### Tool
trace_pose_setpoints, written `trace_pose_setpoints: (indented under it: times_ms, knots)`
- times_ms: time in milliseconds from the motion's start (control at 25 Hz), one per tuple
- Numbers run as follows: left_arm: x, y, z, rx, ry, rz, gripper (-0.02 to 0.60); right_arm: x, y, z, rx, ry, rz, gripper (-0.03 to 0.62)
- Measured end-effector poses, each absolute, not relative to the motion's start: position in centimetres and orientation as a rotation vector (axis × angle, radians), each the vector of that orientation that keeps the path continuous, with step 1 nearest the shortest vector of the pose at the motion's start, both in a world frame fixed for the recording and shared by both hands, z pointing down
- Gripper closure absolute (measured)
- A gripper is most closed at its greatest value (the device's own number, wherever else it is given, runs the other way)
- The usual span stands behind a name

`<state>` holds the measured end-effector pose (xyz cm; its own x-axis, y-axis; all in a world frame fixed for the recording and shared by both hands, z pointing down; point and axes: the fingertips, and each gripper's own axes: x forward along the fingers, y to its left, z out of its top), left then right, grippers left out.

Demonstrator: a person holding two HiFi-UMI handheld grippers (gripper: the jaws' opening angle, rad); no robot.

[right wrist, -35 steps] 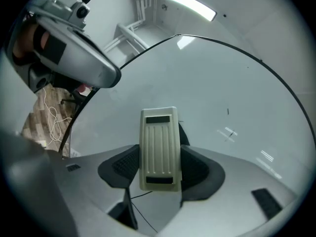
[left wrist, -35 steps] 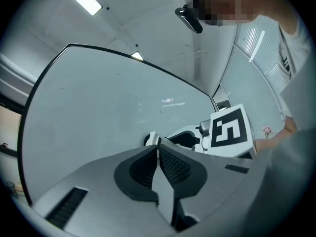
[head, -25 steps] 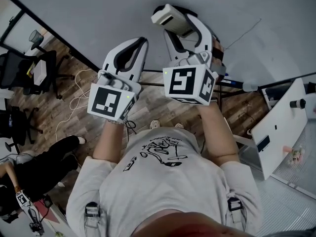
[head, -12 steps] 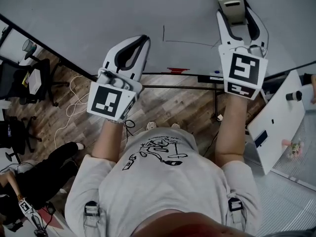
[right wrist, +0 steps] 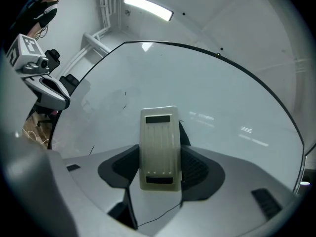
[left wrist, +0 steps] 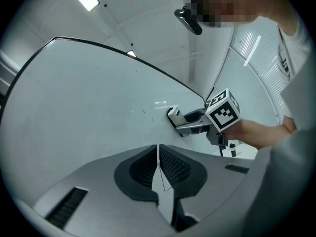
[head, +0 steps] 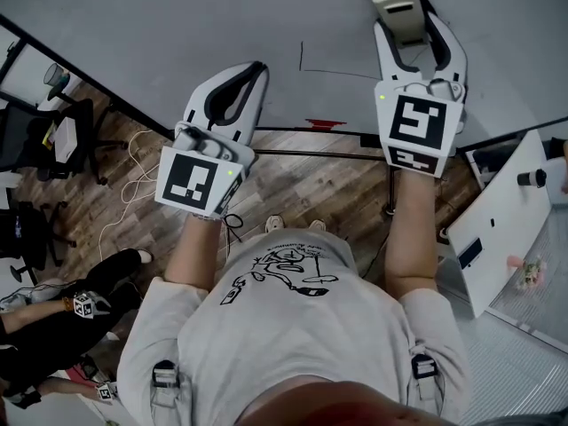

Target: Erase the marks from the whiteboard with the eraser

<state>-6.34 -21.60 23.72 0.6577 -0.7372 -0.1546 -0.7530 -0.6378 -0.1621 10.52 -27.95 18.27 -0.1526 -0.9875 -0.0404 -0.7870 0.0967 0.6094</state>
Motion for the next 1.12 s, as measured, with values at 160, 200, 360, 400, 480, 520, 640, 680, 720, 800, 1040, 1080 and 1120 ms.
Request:
trace_pose_setpoints:
  times_ms: [160,200,360,400,480,520,640,680,720,800,1040,1080,1120]
  knots:
    - [-7.0,-21.8,24.1,-2.66,1.233,0.096,0.549,8.3,-28.5,20.1,1.694,-2.012,-0.719,0.338]
    - [-7.2,-21.8,24.2,-2.658,1.238,0.093,0.55,7.7,-28.6,20.6,1.683,-2.011,-0.721,0.338]
    - [-7.9,-21.6,24.6,-2.659,1.259,0.074,0.549,5.9,-29.0,22.4,1.65,-1.988,-0.742,0.338]
    - [-8.1,-21.6,24.7,-2.657,1.263,0.073,0.55,5.4,-29.0,22.8,1.641,-1.983,-0.748,0.338]
    - [-8.3,-21.5,24.7,-2.649,1.27,0.078,0.55,4.4,-29.0,23.8,1.615,-1.979,-0.758,0.338]
    - [-8.5,-21.4,24.7,-2.646,1.274,0.078,0.55,3.8,-28.9,24.4,1.599,-1.977,-0.765,0.338]
    - [-8.9,-21.3,24.9,-2.641,1.287,0.076,0.55,1.6,-28.9,26.5,1.545,-1.972,-0.785,0.338]
    - [-9.1,-21.2,24.9,-2.639,1.292,0.076,0.551,0.8,-28.9,27.4,1.522,-1.969,-0.789,0.338]
    - [-9.2,-21.1,24.9,-2.637,1.296,0.077,0.55,-0.1,-28.9,28.4,1.497,-1.963,-0.793,0.338]
    - [-9.5,-20.8,25.0,-2.632,1.305,0.077,0.55,-1.7,-28.9,30.6,1.448,-1.942,-0.805,0.338]
    - [-10.0,-20.1,25.1,-2.617,1.335,0.075,0.551,-4.5,-29.2,35.7,1.347,-1.909,-0.821,0.338]
    - [-10.1,-20.0,25.1,-2.618,1.337,0.075,0.55,-4.6,-29.1,35.7,1.34,-1.913,-0.815,0.338]
    - [-10.2,-19.9,25.1,-2.621,1.337,0.075,0.55,-4.7,-28.8,35.6,1.332,-1.926,-0.803,0.336]
